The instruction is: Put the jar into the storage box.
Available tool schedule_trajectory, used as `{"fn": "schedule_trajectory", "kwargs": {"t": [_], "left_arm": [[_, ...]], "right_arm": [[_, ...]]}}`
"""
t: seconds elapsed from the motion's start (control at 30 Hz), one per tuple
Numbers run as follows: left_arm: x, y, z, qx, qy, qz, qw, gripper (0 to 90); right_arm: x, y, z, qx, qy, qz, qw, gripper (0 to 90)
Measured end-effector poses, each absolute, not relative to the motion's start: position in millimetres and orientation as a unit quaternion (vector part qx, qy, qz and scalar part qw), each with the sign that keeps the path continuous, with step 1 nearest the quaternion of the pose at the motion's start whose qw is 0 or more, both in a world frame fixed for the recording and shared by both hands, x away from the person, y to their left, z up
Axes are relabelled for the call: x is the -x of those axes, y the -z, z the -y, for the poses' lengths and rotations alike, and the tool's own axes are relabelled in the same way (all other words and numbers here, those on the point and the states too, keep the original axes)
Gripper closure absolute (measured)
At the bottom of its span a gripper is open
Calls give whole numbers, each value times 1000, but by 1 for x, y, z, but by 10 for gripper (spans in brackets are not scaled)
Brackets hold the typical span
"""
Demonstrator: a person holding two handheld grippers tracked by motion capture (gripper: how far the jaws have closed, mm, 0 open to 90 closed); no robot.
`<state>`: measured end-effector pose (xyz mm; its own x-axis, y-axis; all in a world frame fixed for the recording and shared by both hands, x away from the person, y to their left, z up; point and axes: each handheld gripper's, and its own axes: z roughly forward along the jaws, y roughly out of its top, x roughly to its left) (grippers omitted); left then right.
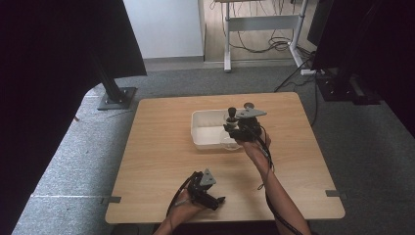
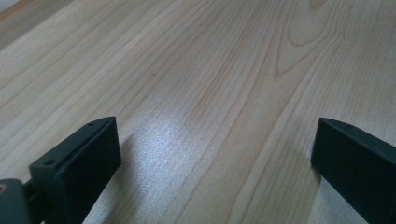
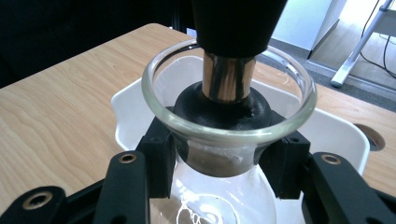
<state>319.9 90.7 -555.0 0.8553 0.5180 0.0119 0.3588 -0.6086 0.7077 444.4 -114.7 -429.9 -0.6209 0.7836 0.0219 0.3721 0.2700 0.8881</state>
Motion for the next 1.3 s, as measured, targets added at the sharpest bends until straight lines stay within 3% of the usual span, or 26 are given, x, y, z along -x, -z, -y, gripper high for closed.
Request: {"fn": "schedule_trajectory", "kwargs": {"t": [1.3], "left_arm": [[-320,555,-91,-891,-108,-245,367,11]], "right_arm": [[-508,459,54,-358,-471,-776,219,506]]}}
